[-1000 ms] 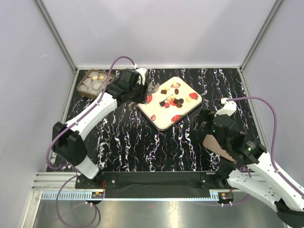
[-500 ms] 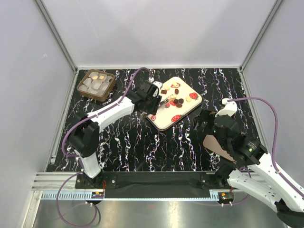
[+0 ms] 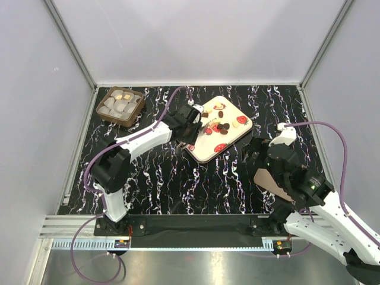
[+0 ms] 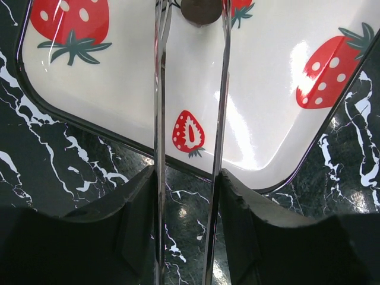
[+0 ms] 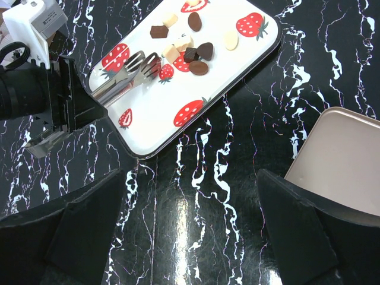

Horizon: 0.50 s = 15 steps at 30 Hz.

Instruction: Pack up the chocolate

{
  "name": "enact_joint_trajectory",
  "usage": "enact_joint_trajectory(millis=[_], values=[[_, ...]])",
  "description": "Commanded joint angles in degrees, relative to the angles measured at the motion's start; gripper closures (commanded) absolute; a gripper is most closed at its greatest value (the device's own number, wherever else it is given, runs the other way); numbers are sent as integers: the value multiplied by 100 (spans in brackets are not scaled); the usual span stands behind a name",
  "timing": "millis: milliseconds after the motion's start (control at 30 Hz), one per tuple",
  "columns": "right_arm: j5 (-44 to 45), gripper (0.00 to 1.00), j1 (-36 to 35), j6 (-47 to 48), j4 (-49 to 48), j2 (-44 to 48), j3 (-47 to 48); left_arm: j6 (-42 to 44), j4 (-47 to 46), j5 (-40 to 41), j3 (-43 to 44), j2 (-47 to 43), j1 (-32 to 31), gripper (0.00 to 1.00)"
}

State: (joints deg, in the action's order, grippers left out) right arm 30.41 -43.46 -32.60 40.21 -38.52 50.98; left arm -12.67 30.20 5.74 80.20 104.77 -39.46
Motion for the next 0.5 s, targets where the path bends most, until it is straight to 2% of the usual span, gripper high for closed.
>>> enact_joint_trajectory(millis=[0,467], values=[[87,0,-4,34,-57,3,105,27,-242,164,30,-27,-35,55],[35,0,-4,17,-109,38,96,98,469,718,434,-501,-35,60]])
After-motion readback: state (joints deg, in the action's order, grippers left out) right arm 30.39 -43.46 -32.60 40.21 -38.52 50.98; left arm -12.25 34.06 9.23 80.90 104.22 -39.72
